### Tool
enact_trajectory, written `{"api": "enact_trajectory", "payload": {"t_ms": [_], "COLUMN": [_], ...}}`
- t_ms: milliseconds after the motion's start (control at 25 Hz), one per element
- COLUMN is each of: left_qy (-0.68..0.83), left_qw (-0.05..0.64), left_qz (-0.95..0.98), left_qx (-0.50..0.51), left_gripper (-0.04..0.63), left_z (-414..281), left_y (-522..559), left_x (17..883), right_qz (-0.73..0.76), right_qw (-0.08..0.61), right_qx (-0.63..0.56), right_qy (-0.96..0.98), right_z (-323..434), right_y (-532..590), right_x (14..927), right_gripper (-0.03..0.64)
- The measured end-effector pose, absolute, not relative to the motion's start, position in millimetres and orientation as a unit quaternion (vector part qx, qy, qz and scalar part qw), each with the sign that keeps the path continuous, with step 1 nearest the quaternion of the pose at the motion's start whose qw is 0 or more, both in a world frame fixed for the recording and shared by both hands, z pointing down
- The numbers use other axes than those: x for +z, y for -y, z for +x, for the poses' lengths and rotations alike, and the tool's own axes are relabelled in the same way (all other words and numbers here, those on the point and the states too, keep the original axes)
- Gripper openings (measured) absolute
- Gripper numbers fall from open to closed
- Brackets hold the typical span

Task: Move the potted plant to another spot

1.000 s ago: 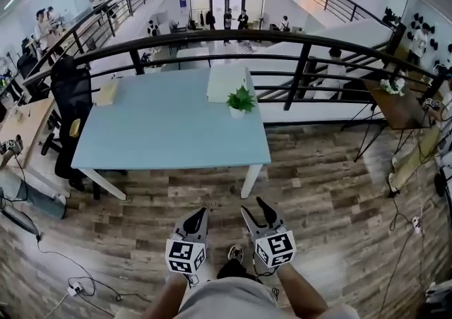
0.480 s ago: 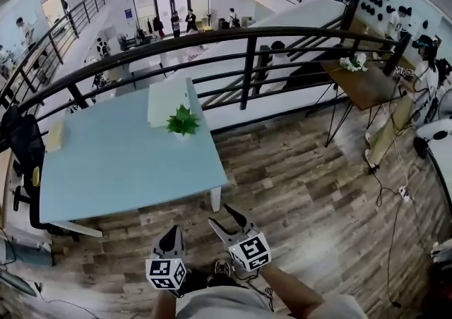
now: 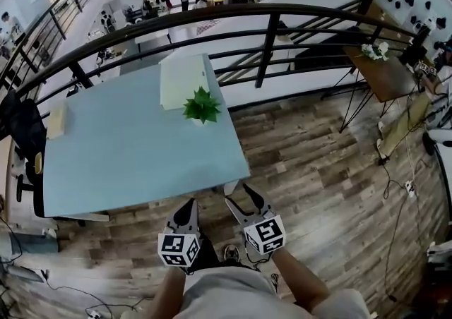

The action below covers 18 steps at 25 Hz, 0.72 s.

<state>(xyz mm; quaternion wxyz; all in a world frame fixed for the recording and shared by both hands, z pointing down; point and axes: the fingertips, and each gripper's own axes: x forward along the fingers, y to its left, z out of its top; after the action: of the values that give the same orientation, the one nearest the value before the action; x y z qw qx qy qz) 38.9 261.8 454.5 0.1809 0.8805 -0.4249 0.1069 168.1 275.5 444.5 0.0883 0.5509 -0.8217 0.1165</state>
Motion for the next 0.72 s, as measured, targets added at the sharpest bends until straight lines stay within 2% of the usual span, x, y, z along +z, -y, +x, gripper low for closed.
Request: {"api": "enact_trajectory", "payload": {"t_ms": [440, 720], "left_qy": [0.347, 0.327], "left_qw": [0.142, 0.166], "left_qz": [0.919, 0.919], "left_qx": [0.126, 0.149], "left_gripper": [0.011, 0.011], "left_z": [8.0, -2.3], "left_y": [-124.0, -85.7], "left_x": [457.6, 493.6], "right_qz": [0.582, 0.603], "right_qw": [0.128, 0.14], "right_qx": [0.124, 0.153], "right_qy": [0.793, 0.77], "right_z": [143.3, 139.1], "right_y": [-183.3, -152.2], "right_x": [463.3, 491.1], "right_gripper": [0.286, 0.295]}}
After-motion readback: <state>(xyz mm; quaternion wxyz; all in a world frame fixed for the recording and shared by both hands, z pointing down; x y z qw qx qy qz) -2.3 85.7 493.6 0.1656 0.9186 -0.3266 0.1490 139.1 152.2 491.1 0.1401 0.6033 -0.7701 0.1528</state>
